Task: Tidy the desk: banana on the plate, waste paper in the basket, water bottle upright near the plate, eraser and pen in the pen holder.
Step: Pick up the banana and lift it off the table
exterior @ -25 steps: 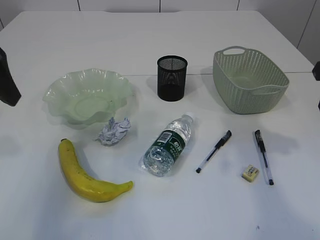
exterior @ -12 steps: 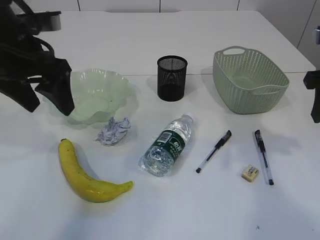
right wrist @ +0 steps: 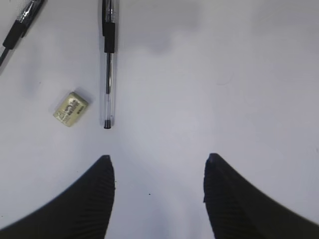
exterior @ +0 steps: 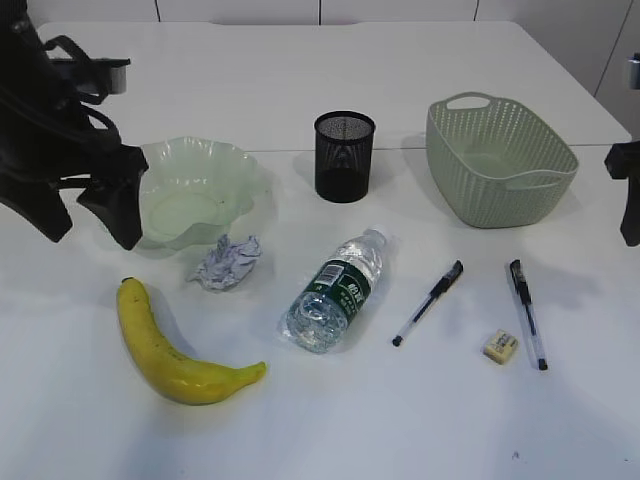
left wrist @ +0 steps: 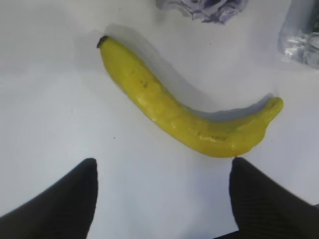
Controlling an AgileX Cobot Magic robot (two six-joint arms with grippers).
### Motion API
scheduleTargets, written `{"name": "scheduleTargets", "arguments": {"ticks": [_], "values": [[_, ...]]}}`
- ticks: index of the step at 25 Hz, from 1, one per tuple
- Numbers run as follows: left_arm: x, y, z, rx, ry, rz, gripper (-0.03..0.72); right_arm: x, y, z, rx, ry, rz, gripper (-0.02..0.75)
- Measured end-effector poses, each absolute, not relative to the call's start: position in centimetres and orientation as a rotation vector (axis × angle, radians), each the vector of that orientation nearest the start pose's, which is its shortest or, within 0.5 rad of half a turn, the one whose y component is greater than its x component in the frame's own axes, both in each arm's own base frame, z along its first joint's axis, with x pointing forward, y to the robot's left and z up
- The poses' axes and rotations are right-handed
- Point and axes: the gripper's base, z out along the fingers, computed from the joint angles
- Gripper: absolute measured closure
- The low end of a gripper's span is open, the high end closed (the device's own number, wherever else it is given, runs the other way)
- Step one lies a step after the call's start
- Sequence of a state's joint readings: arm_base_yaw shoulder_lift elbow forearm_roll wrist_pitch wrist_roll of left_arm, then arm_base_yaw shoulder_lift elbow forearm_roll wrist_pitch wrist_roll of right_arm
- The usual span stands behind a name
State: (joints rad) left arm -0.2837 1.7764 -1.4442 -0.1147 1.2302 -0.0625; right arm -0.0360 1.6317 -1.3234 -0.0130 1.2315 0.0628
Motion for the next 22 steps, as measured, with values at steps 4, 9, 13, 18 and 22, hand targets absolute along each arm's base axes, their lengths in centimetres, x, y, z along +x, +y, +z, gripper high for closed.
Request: {"name": "scheduleTargets", "arguments": {"ticks": [4,9,13,18,22], "values": [[34.0,-10.9,25.3,0.123,3.084,-0.188,0.104,31.6,-1.2,27.9,0.144,3.02,-0.017,0.309],[34.3,-11.1,24.3,-0.024,3.118,-0.202,0.104,31.6,-1.2,27.9,0.144,3.02,-0.017,0.309],[34.6,-11.5,23.4,-0.091,3.148,-0.239,0.104,31.6,-1.2,27.9,0.144,3.019,-0.016,0.309],[34.9,-11.8,22.2,-0.119,3.178,-0.27,0.104,31.6,-1.2,27.9,0.145,3.019,-0.013,0.309],[35.1,-11.9,22.1,-0.122,3.166,-0.273,0.105,31.6,-1.2,27.8,0.145,3.02,-0.013,0.309]]}}
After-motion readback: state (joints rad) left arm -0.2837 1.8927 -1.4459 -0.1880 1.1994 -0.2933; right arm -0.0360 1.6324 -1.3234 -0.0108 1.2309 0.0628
